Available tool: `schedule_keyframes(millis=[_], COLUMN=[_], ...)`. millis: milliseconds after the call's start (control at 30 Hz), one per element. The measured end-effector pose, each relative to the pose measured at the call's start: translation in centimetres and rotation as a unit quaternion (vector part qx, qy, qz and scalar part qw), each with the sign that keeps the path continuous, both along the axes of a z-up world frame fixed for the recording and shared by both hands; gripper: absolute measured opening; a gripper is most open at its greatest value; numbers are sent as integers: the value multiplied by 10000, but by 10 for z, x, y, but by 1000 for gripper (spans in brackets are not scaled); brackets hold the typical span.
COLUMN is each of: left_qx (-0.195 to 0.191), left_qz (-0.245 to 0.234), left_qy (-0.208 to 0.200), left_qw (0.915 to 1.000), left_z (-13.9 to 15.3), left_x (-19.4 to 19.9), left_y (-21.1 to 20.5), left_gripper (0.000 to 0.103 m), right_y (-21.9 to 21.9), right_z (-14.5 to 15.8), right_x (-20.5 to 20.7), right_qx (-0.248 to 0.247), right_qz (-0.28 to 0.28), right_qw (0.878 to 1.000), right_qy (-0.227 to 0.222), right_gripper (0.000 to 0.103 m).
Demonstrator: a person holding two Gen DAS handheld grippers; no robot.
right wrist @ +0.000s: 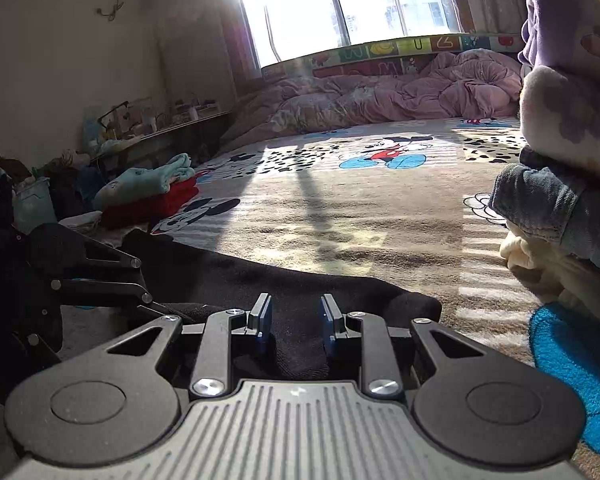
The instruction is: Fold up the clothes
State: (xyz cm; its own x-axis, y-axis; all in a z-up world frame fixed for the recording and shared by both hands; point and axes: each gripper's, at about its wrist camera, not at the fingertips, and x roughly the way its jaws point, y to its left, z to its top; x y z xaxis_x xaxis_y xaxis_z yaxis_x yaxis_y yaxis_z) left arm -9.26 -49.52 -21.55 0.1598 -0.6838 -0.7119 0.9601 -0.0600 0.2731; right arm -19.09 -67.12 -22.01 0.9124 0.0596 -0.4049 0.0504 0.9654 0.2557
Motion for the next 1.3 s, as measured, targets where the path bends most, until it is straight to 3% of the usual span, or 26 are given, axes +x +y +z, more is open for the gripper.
schedule_keyframes(millis=[133, 333, 400, 500, 633, 767, 867, 1133, 1200, 1300], left_qx=[-92, -82, -85, -55, -220, -424, -464, -477, -549, -753], left_qz=[-29, 332, 459, 724, 1118, 1191, 914, 230, 417, 1076], left_qy=[-306, -874, -661, -33, 739, 1086, 1170, 492, 483, 854], left_qw=[9995, 9956, 9967, 9974, 9907, 9860, 9878, 9974, 9965, 9877], left_z=[1, -11, -9, -4, -5, -7, -6, -12, -11, -7], left_x=[-10, -13, -6, 9, 24, 24, 11, -7, -1, 13], left_y=[11, 29, 27, 18, 4, -10, -16, 1, 1, -7], left_gripper=[53, 57, 60, 62, 63, 63, 64, 67, 67, 67], right_y=[-4, -13, -14, -12, -10, -10, -12, -17, -18, -17], right_z=[-1, -3, -3, -3, -5, -6, -7, -10, -10, -11], right_x=[-2, -5, -3, 0, 3, 5, 7, 7, 8, 9], right_qx=[51, 169, 189, 190, 141, 153, 188, 295, 296, 285], right_qz=[-56, -194, -235, -256, -219, -220, -234, -333, -389, -419], right_qw=[10000, 9997, 9995, 9995, 9996, 9996, 9995, 9990, 9988, 9987], right_qy=[7, -11, -19, -22, 45, 64, 73, 70, 90, 101], right_gripper=[27, 27, 27, 27, 27, 28, 28, 27, 27, 27])
